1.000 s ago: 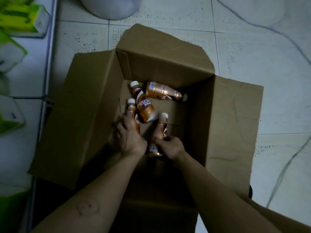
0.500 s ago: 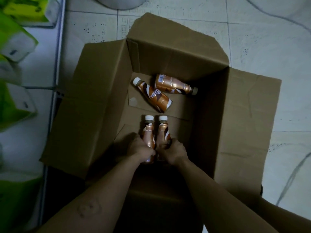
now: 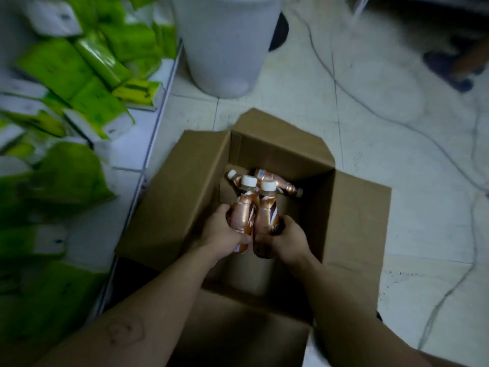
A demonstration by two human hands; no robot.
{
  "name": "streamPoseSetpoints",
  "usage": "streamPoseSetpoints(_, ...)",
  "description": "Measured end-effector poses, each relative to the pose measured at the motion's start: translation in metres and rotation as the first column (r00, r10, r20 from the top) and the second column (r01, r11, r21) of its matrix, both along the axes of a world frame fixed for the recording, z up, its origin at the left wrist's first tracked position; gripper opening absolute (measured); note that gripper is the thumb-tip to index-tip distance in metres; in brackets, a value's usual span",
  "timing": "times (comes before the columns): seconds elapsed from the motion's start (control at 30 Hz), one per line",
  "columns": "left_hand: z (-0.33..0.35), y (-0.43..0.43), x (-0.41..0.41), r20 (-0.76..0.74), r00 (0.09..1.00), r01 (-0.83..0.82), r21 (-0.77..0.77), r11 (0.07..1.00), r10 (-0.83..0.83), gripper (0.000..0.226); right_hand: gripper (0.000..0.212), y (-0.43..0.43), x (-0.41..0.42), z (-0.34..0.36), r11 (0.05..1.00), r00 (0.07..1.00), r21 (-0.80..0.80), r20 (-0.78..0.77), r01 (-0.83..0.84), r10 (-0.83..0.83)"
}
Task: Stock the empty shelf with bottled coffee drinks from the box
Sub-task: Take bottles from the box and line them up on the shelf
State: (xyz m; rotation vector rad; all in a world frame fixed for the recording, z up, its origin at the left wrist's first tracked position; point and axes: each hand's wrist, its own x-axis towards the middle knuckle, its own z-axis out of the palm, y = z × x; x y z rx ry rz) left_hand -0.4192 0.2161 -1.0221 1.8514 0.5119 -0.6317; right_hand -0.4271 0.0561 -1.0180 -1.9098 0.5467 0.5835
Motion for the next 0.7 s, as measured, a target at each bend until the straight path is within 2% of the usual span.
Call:
streamPoseSetpoints(0.17, 0.084, 0.024, 0.004, 0.239, 0.971, 0.032, -0.033, 0.999, -0.024, 0.080, 0.062, 0.007, 0.007, 0.089, 0.998, 0.974, 0.011, 0.216, -0.069, 0.065)
streamPoseSetpoints(0.3, 0.160, 0.036, 0.005, 0.414, 0.910, 0.045, -0.029, 0.999, -0.029, 0.089, 0.063, 0.012, 0.010, 0.164, 0.994, 0.921, 0.009, 0.376, -0.109, 0.098)
streamPoseSetpoints(0.47, 0.256, 0.047, -0.008, 0.648, 0.761, 0.011, 0.035, 0.999, -0.031, 0.074, 0.051, 0.025, 0.001, 0.263, 0.991, 0.819, -0.003, 0.563, -0.134, 0.112)
streamPoseSetpoints(0.7, 0.383, 0.067, -0.044, 0.835, 0.550, -0.049, 0.015, 0.999, 0.015, 0.063, 0.050, 0.051, -0.037, 0.397, 0.988, 0.619, -0.016, 0.778, -0.156, 0.110)
